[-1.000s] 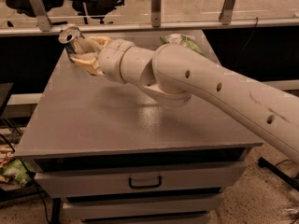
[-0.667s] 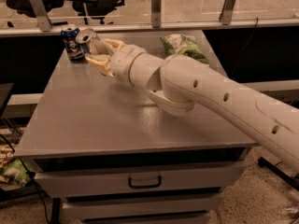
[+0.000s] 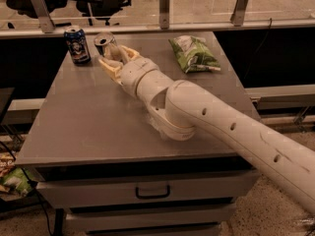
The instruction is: Place redbull can upright
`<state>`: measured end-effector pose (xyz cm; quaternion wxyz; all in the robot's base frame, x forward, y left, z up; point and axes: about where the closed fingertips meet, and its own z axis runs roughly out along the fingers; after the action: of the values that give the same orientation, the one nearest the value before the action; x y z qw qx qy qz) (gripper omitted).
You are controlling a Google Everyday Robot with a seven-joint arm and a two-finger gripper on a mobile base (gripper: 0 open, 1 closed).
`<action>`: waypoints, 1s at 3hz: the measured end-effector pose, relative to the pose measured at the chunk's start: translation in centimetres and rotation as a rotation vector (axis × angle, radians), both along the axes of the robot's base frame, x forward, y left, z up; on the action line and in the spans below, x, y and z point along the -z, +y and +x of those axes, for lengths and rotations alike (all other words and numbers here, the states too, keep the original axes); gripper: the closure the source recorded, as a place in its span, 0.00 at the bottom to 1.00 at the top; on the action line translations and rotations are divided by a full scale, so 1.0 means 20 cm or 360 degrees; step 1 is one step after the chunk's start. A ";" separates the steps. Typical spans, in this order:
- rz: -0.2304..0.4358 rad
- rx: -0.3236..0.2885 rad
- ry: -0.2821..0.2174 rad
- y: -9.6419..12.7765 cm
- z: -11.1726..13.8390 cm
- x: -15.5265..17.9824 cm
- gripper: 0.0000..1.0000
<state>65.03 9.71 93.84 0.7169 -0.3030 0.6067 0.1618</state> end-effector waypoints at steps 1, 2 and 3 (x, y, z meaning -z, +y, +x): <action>0.0003 0.0004 0.0014 0.00 0.00 0.00 1.00; 0.0049 0.0057 0.0107 -0.01 0.01 -0.02 1.00; 0.0093 0.0114 0.0226 -0.02 0.06 -0.04 1.00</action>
Offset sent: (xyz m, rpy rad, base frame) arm 0.0103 -0.0120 0.0073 0.0994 0.2076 -0.1189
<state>66.21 9.37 94.60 0.6859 -0.2477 0.6616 0.1747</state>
